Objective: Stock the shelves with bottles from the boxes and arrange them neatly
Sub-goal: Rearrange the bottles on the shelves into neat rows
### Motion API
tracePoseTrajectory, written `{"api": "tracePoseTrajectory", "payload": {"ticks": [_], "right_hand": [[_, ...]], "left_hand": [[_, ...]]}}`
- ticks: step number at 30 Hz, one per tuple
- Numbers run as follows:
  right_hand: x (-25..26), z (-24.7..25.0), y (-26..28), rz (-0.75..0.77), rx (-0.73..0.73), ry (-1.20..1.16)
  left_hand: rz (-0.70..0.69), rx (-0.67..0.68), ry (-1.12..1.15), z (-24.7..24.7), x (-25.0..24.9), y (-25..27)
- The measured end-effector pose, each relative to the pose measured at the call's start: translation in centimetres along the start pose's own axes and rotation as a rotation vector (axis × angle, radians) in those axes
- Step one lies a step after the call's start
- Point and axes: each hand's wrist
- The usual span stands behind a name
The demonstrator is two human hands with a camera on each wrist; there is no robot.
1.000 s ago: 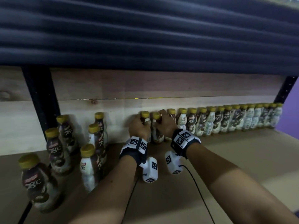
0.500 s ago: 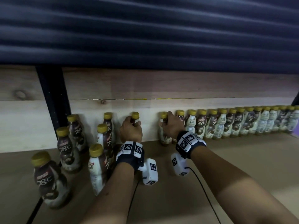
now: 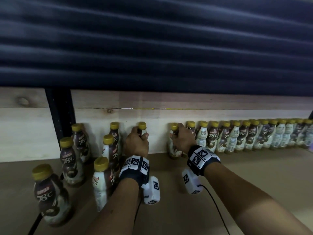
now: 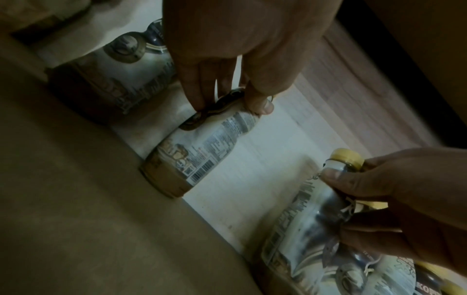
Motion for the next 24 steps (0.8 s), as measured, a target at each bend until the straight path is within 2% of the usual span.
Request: {"api": "tracePoseTrajectory", "payload": {"ticks": [5,10,16,24], "right_hand": [[0.5,0.6,-0.7,0.007,-0.014,0.043],[2.0,0.1,-1.4,-0.066,-0.004,-0.126],[2.3,-1.1,-1.3,-0.096,0.019,-0.173],[2.6,-1.9,-0.9,-0.057,0.032,-0.094]], "left_hand": [[-0.007,0.026,-0.004,0.6,-0.3,0.2],[0.004,0.043,-0.016,0.7,-0.4,0.2],[-0.005,0.049,-0.02,0.8,-0.5,0.1],[0.002,-0.01,-0.023,1.1,0.2,-0.4]]}}
Point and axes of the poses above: each hand's wrist, its own y-axis away from the middle knuckle, its own z-axis out of the back of the hand, x = y × z, and after that the axes turned 10 degrees about -x, right-handed
